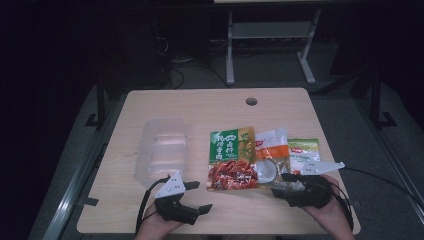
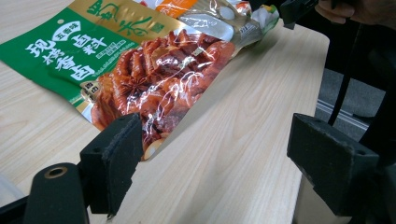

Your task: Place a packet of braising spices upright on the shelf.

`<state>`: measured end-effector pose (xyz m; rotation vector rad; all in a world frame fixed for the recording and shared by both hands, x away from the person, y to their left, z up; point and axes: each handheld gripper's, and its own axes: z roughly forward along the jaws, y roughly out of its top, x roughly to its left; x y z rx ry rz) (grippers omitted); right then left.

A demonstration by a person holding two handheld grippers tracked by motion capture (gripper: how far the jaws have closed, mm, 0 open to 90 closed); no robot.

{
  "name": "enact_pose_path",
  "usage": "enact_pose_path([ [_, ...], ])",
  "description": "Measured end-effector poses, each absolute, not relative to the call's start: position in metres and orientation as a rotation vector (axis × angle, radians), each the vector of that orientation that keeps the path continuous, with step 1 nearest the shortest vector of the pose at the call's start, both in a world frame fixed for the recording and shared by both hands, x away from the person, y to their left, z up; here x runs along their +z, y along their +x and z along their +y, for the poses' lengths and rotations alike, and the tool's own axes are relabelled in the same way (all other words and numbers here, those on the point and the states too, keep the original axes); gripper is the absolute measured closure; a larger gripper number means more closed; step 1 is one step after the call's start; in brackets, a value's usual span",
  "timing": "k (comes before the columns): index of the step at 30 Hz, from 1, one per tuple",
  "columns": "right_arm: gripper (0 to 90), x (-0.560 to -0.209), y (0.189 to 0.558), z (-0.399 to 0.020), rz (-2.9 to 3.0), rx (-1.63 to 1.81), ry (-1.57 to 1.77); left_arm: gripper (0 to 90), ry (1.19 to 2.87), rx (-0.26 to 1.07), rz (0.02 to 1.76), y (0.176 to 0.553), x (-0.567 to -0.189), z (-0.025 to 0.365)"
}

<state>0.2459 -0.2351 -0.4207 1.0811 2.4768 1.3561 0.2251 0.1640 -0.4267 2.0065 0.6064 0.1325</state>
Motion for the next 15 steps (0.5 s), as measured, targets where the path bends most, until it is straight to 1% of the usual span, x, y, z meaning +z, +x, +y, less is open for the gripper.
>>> enact_pose_path([
  [15, 29.2, -0.4170, 0.2535, -0.2294, 2.485, 1.344, 1.049, 17.1, 2.008, 0.148, 0.584, 0.2171, -0.4254, 0.1602],
])
